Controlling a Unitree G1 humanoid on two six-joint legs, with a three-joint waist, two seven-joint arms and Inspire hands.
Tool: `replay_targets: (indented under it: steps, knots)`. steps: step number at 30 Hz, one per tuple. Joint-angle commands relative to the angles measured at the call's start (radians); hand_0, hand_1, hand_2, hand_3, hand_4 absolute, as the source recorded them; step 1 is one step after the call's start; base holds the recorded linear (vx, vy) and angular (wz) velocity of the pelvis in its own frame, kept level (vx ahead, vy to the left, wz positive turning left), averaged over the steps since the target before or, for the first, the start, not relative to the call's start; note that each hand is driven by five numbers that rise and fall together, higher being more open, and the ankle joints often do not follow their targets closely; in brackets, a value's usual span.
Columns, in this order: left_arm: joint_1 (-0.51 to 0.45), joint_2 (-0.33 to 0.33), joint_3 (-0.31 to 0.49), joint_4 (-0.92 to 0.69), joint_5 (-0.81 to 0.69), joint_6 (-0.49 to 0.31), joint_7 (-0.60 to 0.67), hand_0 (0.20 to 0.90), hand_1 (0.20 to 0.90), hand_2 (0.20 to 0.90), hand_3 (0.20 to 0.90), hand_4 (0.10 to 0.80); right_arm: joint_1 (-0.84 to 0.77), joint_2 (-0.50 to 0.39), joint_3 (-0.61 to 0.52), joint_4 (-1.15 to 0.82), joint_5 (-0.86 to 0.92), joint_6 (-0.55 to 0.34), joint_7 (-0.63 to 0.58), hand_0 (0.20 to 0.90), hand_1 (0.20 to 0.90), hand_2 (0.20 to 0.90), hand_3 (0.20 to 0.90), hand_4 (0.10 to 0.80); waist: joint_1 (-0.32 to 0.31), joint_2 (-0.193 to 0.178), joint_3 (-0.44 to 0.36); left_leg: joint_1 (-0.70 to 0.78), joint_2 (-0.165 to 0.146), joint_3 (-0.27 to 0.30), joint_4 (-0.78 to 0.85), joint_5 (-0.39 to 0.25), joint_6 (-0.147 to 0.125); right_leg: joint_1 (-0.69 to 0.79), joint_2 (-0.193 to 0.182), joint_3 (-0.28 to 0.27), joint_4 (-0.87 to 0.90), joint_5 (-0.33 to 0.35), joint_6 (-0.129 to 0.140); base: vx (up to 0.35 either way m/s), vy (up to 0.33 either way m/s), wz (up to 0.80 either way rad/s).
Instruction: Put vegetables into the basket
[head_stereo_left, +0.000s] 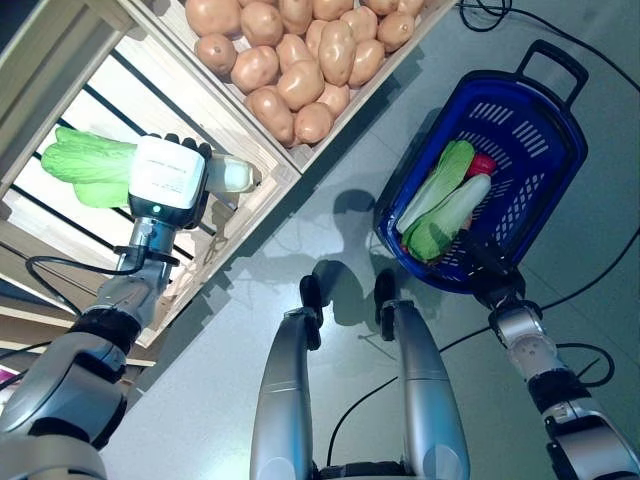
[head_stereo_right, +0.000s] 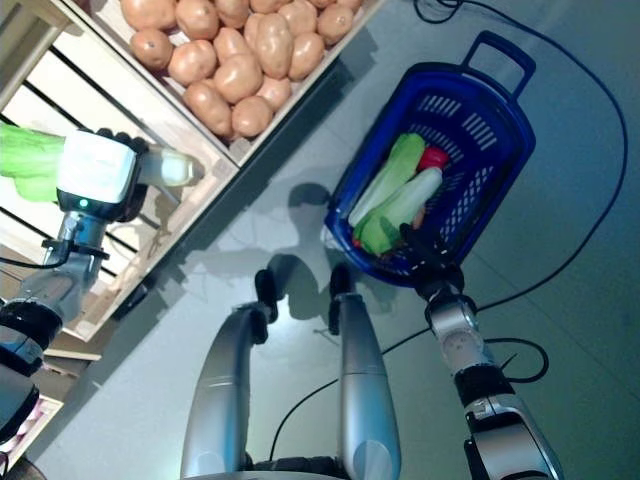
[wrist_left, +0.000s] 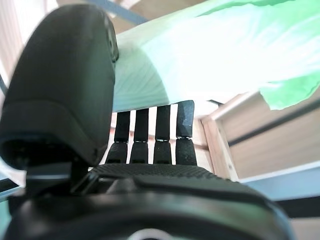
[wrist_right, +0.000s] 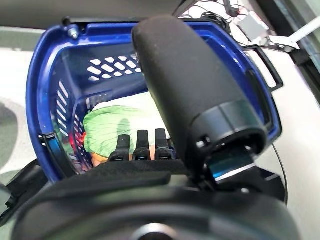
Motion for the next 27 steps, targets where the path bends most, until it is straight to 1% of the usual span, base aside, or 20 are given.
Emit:
replay_targets:
  steps: [1,3,4,6,8,11,12,13,14,16,18,19,20,22,23,26,27]
  knots:
    - [-0.017,0.122,0.131,-0.095,-0.008,-0.017,0.169,0.3,0.3,0.3,0.3,0.4,0.017,-0.021,-0.067,-0.125,-0.037,-0.072,0.069,0.9,0.9,0.9,0.9,0.8,0.007,0.007,-0.003,0.147,-0.047,0.031,-0.125,-0.012,-0.028,0.136,0.011,-0.007,-0.138,0.087,0.046,-0.01,-0.039,-0.01]
    - [-0.016,0.125,0.138,-0.108,0.001,-0.053,0.197,0.3,0.3,0.3,0.3,0.4,0.012,-0.018,-0.067,-0.118,-0.036,-0.071,0.076,0.9,0.9,0.9,0.9,0.8,0.013,0.005,-0.003,0.182,-0.05,0.023,-0.15,-0.001,-0.029,0.173,0.009,-0.016,-0.163,0.092,0.047,-0.001,-0.039,-0.01]
    - [-0.015,0.126,0.139,-0.112,0.0,-0.056,0.198,0.3,0.3,0.3,0.3,0.4,0.012,-0.017,-0.067,-0.117,-0.038,-0.071,0.076,0.9,0.9,0.9,0.9,0.8,0.013,0.004,-0.003,0.191,-0.052,0.021,-0.156,0.001,-0.03,0.183,0.009,-0.017,-0.17,0.093,0.047,0.0,0.0,0.0]
    - [-0.005,0.135,0.153,-0.135,-0.023,-0.092,0.249,0.3,0.3,0.3,0.3,0.4,0.01,-0.01,-0.069,-0.109,-0.052,-0.062,0.076,0.9,0.9,0.9,0.9,0.8,0.021,0.0,-0.003,0.254,-0.058,0.009,-0.197,0.014,-0.035,0.251,0.005,-0.027,-0.219,0.099,0.048,0.01,-0.034,0.07]
    - [-0.002,0.136,0.162,-0.15,-0.035,-0.105,0.27,0.3,0.3,0.3,0.3,0.4,0.011,-0.007,-0.068,-0.1,-0.058,-0.065,0.08,0.9,0.9,0.9,0.9,0.8,0.027,-0.003,-0.003,0.288,-0.061,0.001,-0.22,0.021,-0.037,0.287,-0.001,-0.035,-0.246,0.103,0.048,-0.002,-0.036,0.09]
    - [0.009,0.126,0.185,-0.194,-0.067,-0.143,0.309,0.3,0.3,0.3,0.3,0.4,0.016,0.004,-0.072,-0.089,-0.079,-0.08,0.076,0.9,0.9,0.9,0.9,0.8,0.043,-0.012,-0.023,0.348,-0.069,-0.019,-0.276,0.038,-0.041,0.359,-0.015,-0.057,-0.311,0.112,0.049,-0.004,-0.052,0.06]
    - [0.02,0.118,0.2,-0.212,-0.066,-0.166,0.32,0.3,0.3,0.3,0.3,0.4,0.023,0.01,-0.075,-0.091,-0.092,-0.083,0.069,0.9,0.9,0.9,0.9,0.8,0.049,-0.016,-0.039,0.367,-0.073,-0.027,-0.305,0.052,-0.042,0.385,-0.019,-0.066,-0.346,0.123,0.049,0.0,-0.055,0.12]
    - [0.035,0.105,0.213,-0.216,-0.077,-0.196,0.332,0.3,0.3,0.3,0.3,0.4,0.029,0.015,-0.075,-0.089,-0.111,-0.087,0.064,0.9,0.9,0.9,0.9,0.8,0.054,-0.018,-0.047,0.387,-0.075,-0.033,-0.324,0.052,-0.045,0.407,-0.022,-0.072,-0.363,0.121,0.052,-0.004,-0.041,0.13]
    - [0.04,0.102,0.217,-0.222,-0.079,-0.203,0.331,0.3,0.3,0.3,0.3,0.4,0.031,0.017,-0.077,-0.089,-0.116,-0.089,0.061,0.9,0.9,0.9,0.9,0.8,0.056,-0.019,-0.054,0.391,-0.075,-0.034,-0.337,0.061,-0.045,0.413,-0.024,-0.075,-0.377,0.128,0.052,0.012,-0.039,0.15]
    - [0.087,0.071,0.247,-0.276,-0.143,-0.284,0.315,0.3,0.3,0.3,0.3,0.4,0.058,0.034,-0.08,-0.098,-0.168,-0.104,0.051,0.9,0.9,0.9,0.9,0.8,0.069,-0.025,-0.085,0.441,-0.079,-0.05,-0.4,0.077,-0.049,0.472,-0.03,-0.09,-0.438,0.137,0.057,0.027,-0.055,0.09]
    - [0.123,0.046,0.271,-0.313,-0.153,-0.311,0.298,0.3,0.3,0.3,0.3,0.4,0.076,0.04,-0.084,-0.114,-0.212,-0.113,0.043,0.9,0.9,0.9,0.9,0.8,0.075,-0.029,-0.101,0.467,-0.077,-0.059,-0.435,0.085,-0.05,0.504,-0.031,-0.097,-0.474,0.143,0.059,0.045,-0.057,0.07]
    - [0.17,0.014,0.302,-0.356,-0.186,-0.338,0.284,0.3,0.3,0.3,0.3,0.4,0.101,0.051,-0.087,-0.137,-0.246,-0.121,0.037,0.9,0.9,0.9,0.9,0.8,0.081,-0.032,-0.121,0.497,-0.073,-0.068,-0.473,0.094,-0.054,0.54,-0.031,-0.102,-0.514,0.15,0.061,0.041,-0.043,0.07]
    - [0.179,0.011,0.308,-0.363,-0.188,-0.339,0.281,0.3,0.3,0.3,0.3,0.4,0.106,0.052,-0.087,-0.141,-0.248,-0.121,0.034,0.9,0.9,0.9,0.9,0.8,0.08,-0.031,-0.122,0.503,-0.073,-0.069,-0.48,0.096,-0.054,0.547,-0.03,-0.103,-0.52,0.152,0.061,0.063,-0.06,0.06]
    - [0.267,-0.059,0.369,-0.443,-0.227,-0.39,0.245,0.3,0.3,0.3,0.3,0.4,0.153,0.074,-0.097,-0.184,-0.277,-0.132,0.035,0.9,0.9,0.9,0.9,0.8,0.089,-0.035,-0.152,0.562,-0.066,-0.081,-0.55,0.108,-0.059,0.616,-0.026,-0.113,-0.59,0.162,0.064,0.079,-0.051,0.03]
    - [0.284,-0.074,0.38,-0.462,-0.227,-0.394,0.237,0.3,0.3,0.3,0.3,0.4,0.162,0.079,-0.098,-0.193,-0.282,-0.136,0.036,0.9,0.9,0.9,0.9,0.8,0.09,-0.036,-0.158,0.573,-0.065,-0.084,-0.564,0.111,-0.059,0.629,-0.025,-0.114,-0.603,0.165,0.065,0.088,-0.04,0.09]
    - [0.381,-0.15,0.449,-0.602,-0.295,-0.457,0.143,0.3,0.3,0.3,0.3,0.4,0.222,0.111,-0.105,-0.262,-0.328,-0.157,0.038,0.9,0.9,0.9,0.9,0.8,0.095,-0.04,-0.189,0.639,-0.057,-0.094,-0.639,0.124,-0.059,0.699,-0.019,-0.116,-0.676,0.184,0.074,0.103,-0.042,0.07]
    - [0.41,-0.172,0.47,-0.639,-0.335,-0.49,0.108,0.3,0.3,0.3,0.3,0.4,0.242,0.12,-0.105,-0.285,-0.352,-0.161,0.033,0.9,0.9,0.9,0.9,0.8,0.096,-0.041,-0.201,0.658,-0.054,-0.094,-0.661,0.128,-0.059,0.72,-0.019,-0.117,-0.698,0.19,0.076,0.118,-0.031,-0.03]
